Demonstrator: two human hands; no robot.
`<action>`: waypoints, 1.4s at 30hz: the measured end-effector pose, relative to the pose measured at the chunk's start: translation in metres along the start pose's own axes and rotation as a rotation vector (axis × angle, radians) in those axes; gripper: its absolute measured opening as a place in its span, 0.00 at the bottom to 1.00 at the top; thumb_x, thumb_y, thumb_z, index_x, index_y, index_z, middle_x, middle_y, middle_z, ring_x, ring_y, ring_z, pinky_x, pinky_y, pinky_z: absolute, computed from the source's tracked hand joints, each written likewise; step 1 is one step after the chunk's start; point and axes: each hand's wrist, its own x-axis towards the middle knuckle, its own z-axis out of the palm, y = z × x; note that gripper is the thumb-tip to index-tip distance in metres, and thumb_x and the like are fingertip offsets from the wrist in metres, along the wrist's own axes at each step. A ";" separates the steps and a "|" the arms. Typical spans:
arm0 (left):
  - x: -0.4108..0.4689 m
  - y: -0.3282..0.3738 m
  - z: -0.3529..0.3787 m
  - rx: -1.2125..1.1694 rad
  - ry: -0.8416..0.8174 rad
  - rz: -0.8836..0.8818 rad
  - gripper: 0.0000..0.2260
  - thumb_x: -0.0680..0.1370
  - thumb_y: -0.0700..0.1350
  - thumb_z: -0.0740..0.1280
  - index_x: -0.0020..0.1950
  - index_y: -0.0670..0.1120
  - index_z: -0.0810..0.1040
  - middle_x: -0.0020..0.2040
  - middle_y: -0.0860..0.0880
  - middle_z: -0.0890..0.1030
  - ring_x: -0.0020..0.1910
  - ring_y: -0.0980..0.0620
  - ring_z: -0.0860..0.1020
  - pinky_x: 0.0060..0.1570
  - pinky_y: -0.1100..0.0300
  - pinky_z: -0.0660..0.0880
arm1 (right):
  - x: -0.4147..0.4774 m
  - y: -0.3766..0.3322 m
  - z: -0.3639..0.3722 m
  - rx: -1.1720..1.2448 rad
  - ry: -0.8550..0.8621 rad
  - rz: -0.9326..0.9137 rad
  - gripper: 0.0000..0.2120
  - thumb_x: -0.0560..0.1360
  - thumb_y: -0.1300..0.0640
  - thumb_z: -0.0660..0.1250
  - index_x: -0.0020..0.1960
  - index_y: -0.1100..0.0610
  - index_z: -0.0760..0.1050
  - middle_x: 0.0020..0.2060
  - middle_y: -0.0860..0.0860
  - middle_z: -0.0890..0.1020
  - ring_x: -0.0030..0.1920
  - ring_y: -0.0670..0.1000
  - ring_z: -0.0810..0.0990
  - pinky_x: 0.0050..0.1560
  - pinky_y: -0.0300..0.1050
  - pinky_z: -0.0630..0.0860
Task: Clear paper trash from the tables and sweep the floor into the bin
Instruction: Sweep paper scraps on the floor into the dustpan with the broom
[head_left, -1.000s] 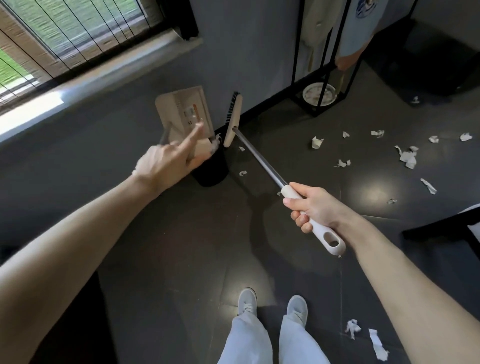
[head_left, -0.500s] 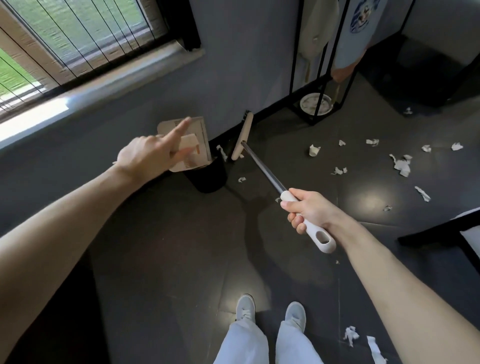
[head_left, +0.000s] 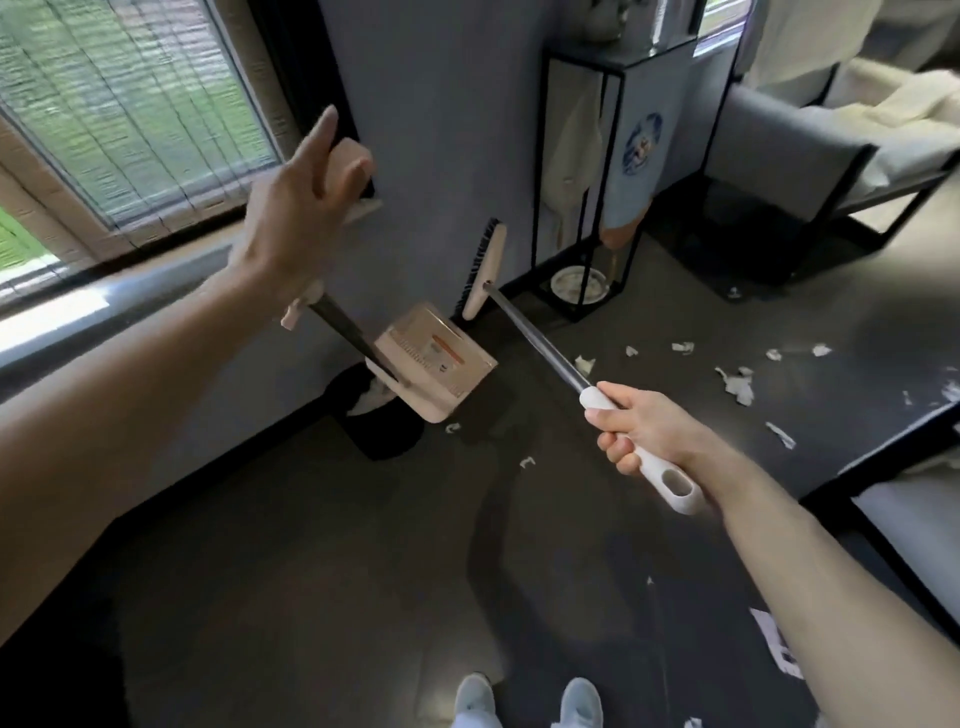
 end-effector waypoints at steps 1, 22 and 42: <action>0.000 0.001 0.009 -0.043 -0.012 -0.018 0.28 0.77 0.64 0.60 0.75 0.63 0.58 0.49 0.50 0.80 0.25 0.59 0.75 0.23 0.65 0.71 | -0.003 0.000 -0.005 -0.002 0.019 0.003 0.26 0.79 0.64 0.63 0.74 0.52 0.61 0.30 0.53 0.69 0.20 0.42 0.66 0.18 0.33 0.65; 0.039 0.151 0.426 -0.337 -0.774 -0.051 0.29 0.77 0.39 0.66 0.73 0.61 0.64 0.61 0.48 0.79 0.40 0.59 0.80 0.38 0.65 0.75 | 0.051 0.022 -0.290 0.474 0.330 0.141 0.22 0.77 0.68 0.63 0.65 0.50 0.65 0.28 0.51 0.70 0.23 0.43 0.67 0.20 0.33 0.65; 0.323 0.456 0.850 -0.545 -0.940 0.203 0.31 0.76 0.31 0.64 0.74 0.55 0.65 0.68 0.56 0.73 0.60 0.47 0.74 0.28 0.74 0.71 | 0.235 -0.229 -0.715 0.606 0.596 -0.033 0.12 0.79 0.68 0.60 0.61 0.58 0.67 0.31 0.52 0.68 0.20 0.41 0.66 0.18 0.31 0.64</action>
